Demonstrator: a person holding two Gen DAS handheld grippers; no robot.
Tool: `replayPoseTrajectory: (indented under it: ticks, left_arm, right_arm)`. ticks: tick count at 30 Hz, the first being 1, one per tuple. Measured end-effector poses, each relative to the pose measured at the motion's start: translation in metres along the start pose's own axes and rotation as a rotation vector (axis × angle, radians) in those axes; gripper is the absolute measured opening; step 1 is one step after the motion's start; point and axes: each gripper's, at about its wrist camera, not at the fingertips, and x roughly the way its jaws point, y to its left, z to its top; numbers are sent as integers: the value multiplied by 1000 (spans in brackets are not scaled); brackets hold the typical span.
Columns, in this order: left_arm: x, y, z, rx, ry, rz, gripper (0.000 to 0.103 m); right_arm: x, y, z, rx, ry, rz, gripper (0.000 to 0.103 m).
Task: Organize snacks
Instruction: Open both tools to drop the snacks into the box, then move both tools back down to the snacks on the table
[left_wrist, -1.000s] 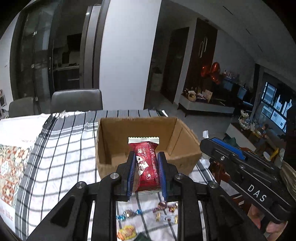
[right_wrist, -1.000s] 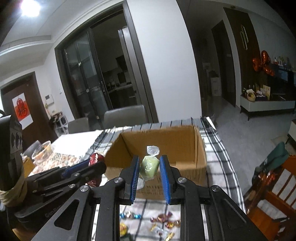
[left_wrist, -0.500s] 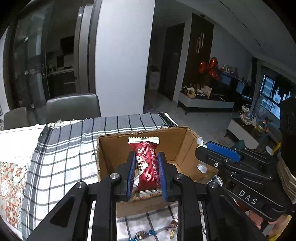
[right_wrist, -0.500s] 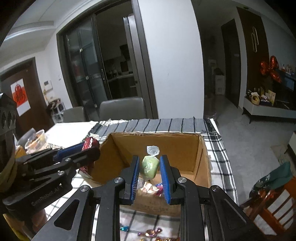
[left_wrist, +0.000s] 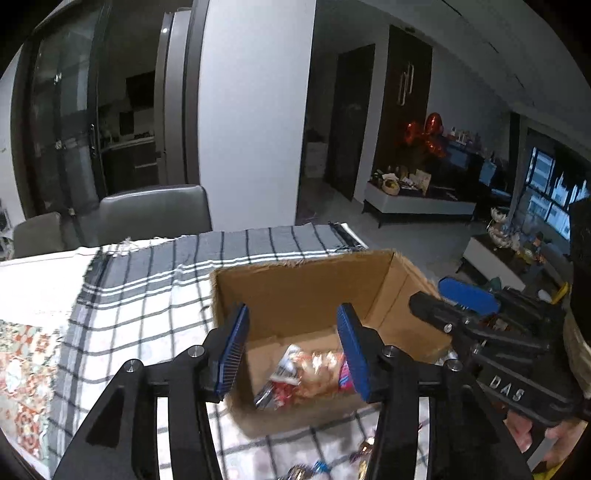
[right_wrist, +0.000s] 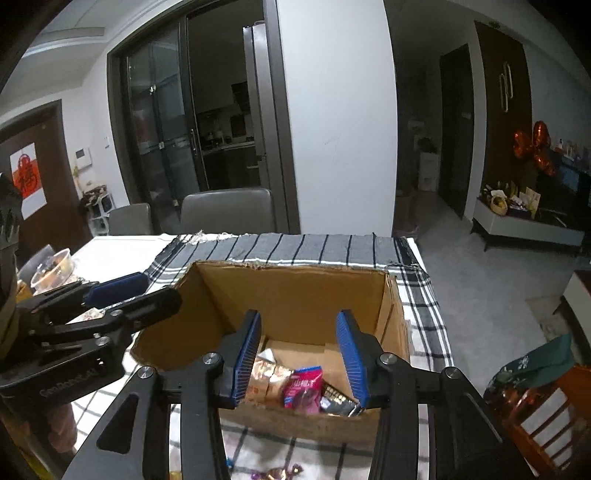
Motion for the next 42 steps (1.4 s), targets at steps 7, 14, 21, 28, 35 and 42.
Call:
replayPoseTrajectory:
  ticks: [7, 14, 21, 28, 35, 42]
  left_arm:
    - [-37, -3, -28, -6, 2, 40, 50]
    - [-67, -1, -66, -4, 21, 65, 53]
    - [-86, 3, -109, -10, 80, 80, 53]
    - [-91, 14, -149, -58, 149, 90, 53]
    - [-89, 23, -181, -92, 211, 115, 53]
    - [-86, 23, -203, -105, 247, 152, 53]
  right_arm:
    - [-28, 16, -26, -20, 6, 34, 44]
    - [-55, 42, -62, -58, 32, 67, 44]
    - [-68, 68, -102, -95, 83, 88, 44]
    - [-66, 88, -131, -124, 150, 131, 44]
    - [-53, 99, -158, -149, 227, 174, 44]
    - [-43, 98, -178, -141, 279, 197, 44]
